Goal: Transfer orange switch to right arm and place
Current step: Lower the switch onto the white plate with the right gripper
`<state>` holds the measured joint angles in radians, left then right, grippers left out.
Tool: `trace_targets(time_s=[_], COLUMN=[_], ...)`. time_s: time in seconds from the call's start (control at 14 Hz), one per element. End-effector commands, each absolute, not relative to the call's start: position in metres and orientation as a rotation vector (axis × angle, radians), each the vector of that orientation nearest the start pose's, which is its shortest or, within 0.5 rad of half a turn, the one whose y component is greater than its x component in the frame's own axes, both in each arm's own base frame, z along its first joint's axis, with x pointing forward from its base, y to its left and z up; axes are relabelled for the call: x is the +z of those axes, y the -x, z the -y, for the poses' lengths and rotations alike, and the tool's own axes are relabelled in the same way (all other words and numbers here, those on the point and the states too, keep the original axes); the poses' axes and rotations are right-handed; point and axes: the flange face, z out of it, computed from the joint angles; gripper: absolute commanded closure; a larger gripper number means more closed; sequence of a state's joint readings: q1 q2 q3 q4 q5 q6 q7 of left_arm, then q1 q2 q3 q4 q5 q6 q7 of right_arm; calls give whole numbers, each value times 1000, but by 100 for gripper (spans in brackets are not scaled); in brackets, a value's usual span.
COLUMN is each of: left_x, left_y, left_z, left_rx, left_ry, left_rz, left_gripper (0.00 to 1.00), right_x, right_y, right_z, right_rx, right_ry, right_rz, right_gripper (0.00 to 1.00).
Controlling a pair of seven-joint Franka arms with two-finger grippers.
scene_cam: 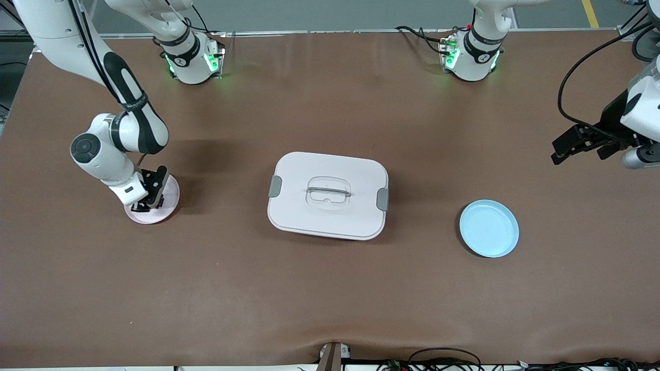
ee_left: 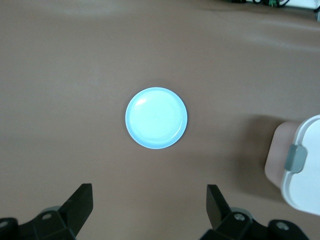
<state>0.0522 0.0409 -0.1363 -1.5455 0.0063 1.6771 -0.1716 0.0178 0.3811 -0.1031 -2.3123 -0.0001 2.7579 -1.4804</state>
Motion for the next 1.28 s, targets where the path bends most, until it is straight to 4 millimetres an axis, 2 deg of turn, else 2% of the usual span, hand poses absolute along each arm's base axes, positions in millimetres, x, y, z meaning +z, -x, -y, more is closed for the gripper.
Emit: trace_targets(time_s=[0.0,0.28,0.5,0.71,1.0,1.21], left_x=[614,624,636,638,631,630], left_y=[-563,-545,-535,-533,-533,-534], left_z=[30,24,23,25,35,36], left_rx=[-96,-116,-102,-74,6,11], left_ry=[3127,3123,3120,3119,3122,3144], left_rz=[77,97,107,117,73,73], left_gripper=[0,0,0,0,0,0], right_x=[185,188,192,230,277,307], right_y=[-535,-538,-535,-531,-528,-520], right_z=[45,38,33,29,25,4], right_rx=[-44,-48,47,103,109,150], right_ry=[2461,2561,2657,2807,2931,3012], right_rz=[2074,1939,1708,1388,1093,827], right_gripper=[0,0,0,0,0,0])
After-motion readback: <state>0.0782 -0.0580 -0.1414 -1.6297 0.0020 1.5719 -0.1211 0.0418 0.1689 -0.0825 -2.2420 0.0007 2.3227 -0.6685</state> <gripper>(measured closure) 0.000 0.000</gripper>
